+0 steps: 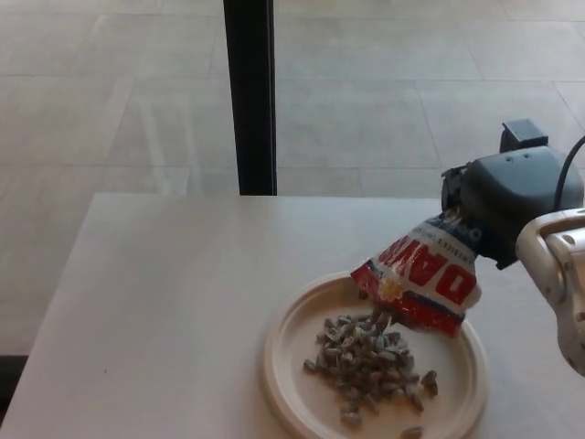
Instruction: The robot uses its right hand to pick up a bag of sunflower seeds kept in the middle of the desk and tilts it over a plate kept next to it to pour out a few seeds and then puts the bag of seeds back on the desk
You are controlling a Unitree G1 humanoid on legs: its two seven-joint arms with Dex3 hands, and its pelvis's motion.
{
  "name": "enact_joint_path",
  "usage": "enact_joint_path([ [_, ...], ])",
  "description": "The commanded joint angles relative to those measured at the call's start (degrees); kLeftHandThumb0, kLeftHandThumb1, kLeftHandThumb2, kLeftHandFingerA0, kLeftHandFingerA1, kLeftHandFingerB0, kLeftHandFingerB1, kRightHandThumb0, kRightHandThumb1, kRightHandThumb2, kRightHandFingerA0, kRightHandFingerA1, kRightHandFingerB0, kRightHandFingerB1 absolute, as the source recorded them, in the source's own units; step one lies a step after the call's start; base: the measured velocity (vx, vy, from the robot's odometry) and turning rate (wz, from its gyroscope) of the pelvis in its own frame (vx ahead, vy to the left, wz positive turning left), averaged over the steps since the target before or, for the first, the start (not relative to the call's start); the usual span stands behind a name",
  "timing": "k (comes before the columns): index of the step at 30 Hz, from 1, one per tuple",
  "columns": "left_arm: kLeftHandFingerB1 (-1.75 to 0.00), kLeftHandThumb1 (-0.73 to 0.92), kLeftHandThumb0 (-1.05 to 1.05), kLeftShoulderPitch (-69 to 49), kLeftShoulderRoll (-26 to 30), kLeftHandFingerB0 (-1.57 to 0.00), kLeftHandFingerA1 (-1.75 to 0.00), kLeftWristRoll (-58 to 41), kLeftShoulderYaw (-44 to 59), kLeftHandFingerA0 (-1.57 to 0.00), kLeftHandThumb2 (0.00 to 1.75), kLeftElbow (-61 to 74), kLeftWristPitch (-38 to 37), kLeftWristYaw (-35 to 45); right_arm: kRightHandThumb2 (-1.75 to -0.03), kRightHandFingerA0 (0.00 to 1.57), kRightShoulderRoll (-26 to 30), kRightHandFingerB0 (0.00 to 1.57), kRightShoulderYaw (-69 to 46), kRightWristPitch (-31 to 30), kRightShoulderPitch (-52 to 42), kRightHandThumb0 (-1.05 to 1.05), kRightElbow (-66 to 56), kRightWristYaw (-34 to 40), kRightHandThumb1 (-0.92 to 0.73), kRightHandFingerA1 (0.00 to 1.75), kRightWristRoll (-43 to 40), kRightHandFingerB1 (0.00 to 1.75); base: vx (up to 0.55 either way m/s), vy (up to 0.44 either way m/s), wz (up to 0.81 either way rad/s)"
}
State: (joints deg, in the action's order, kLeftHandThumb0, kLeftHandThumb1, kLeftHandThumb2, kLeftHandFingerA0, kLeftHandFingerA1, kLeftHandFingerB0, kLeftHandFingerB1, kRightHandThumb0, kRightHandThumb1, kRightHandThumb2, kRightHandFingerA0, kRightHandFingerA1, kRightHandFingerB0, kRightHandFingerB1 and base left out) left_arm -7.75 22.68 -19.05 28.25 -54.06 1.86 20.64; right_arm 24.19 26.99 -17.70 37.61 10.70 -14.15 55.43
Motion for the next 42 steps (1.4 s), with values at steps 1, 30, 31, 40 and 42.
enact_joint_path([
  [1, -0.56, 0.91, -0.69, -1.1, 0.7, -0.02, -0.81, -0.3, 0.5, -0.16, 0.8, -0.1, 0.5, -0.4, -0.91, 1.13, -2.5, 0.88, -2.5, -4.8, -4.8, -0.44, -0.6, -2.6, -0.55, 1.65, -2.7, 1.04, 0.0, 0.0, 0.0],
  [30, -0.53, 0.69, -0.7, -3.4, -0.9, -0.02, -0.69, -0.3, 0.5, -0.18, 1.16, 1.7, -0.1, -0.6, -1.22, 0.92, -9.8, 0.73, -21.3, -5.7, -17.5, -0.44, 1.9, 1.5, -0.43, 1.75, -20.1, 1.55, 0.0, 0.0, 0.0],
  [31, -0.54, 0.68, -0.7, -3.2, -0.8, -0.02, -0.69, -0.1, 0.4, -0.19, 1.16, 1.1, -0.3, -0.7, -1.17, 0.91, -10.5, 0.75, -21.3, -6.5, -18.0, -0.4, 1.2, 1.8, -0.45, 1.75, -20.3, 1.53, 0.0, 0.0, 0.0],
  [40, -0.55, 0.68, -0.72, -4.0, -1.4, -0.02, -0.71, -0.8, 0.7, -0.2, 1.15, 3.7, 0.8, -1.2, -0.62, 0.9, -13.4, 0.49, -22.8, -2.3, -20.6, -0.43, 3.1, 5.4, -0.73, 1.03, -25.2, 0.49, 0.0, 0.0, 0.0],
  [42, -0.55, 0.68, -0.73, -4.2, -1.4, -0.02, -0.71, -0.7, 0.6, -0.19, 1.16, 4.1, 0.8, -1.1, -0.61, 0.69, -13.0, 0.28, -22.7, -0.6, -21.3, -0.5, 3.7, 5.0, -0.74, 0.98, -26.1, 0.4, 0.0, 0.0, 0.0],
])
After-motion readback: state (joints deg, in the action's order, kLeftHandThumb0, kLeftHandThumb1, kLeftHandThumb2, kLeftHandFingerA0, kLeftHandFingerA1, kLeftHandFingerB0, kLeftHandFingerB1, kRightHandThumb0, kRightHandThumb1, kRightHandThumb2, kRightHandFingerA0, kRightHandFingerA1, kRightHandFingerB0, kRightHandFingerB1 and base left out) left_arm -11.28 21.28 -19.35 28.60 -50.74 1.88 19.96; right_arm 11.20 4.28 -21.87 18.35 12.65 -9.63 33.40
